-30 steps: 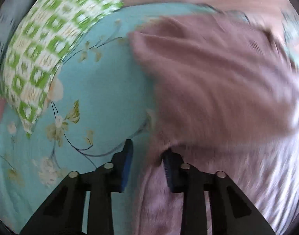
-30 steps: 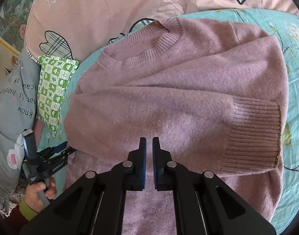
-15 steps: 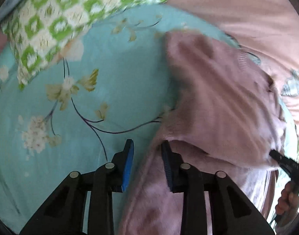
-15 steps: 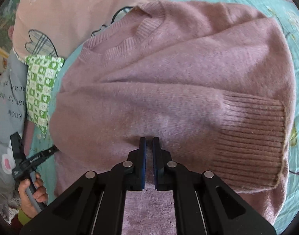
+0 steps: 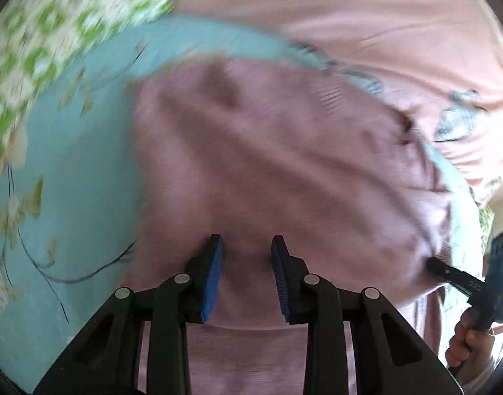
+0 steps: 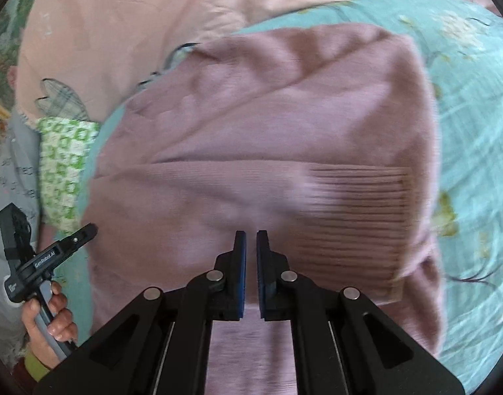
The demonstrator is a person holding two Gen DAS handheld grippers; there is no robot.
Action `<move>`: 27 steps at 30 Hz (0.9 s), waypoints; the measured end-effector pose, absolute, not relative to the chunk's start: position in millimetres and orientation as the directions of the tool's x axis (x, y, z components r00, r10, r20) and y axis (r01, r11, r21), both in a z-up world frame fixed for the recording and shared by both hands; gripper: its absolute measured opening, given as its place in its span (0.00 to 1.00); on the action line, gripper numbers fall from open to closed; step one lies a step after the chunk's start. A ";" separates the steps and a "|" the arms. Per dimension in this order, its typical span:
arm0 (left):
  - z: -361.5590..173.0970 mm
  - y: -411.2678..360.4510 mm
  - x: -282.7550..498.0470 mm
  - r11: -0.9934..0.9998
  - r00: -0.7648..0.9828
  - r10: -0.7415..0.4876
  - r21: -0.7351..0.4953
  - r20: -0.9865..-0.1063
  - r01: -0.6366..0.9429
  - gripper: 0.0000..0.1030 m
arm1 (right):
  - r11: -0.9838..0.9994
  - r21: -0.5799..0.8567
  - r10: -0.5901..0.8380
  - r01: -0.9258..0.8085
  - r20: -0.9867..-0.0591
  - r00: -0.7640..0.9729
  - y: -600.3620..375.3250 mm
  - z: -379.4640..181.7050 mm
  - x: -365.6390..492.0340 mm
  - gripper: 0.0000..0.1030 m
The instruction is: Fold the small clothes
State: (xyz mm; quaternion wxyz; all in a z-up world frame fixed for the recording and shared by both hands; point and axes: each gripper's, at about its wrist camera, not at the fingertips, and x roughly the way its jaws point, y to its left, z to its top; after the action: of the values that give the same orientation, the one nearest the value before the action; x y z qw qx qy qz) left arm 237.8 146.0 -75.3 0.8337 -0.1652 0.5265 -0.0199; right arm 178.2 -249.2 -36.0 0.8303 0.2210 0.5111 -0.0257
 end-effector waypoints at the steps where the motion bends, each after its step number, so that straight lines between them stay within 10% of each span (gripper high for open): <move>1: -83.4 153.1 236.5 0.937 0.436 -0.223 -0.315 -0.872 -0.151 0.28 | 0.904 0.319 0.159 0.285 -0.869 0.468 -255.3 -39.5 178.4 0.06; 18: -27.2 127.9 105.7 0.966 0.420 -0.257 -0.224 -0.870 0.128 0.45 | 0.890 0.356 0.172 0.286 -0.841 0.513 -268.8 4.7 113.2 0.07; 27: -35.2 80.2 50.2 0.860 0.269 -0.357 -0.202 -0.895 0.470 0.73 | 0.882 0.377 0.193 0.283 -0.836 0.514 -240.9 12.7 29.0 0.37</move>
State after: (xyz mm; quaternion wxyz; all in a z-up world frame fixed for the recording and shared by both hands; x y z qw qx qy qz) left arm 50.2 80.2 -35.2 0.7949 0.0516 0.5459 -0.2599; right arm 29.0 -240.9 12.7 0.8359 0.2416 0.4920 -0.0270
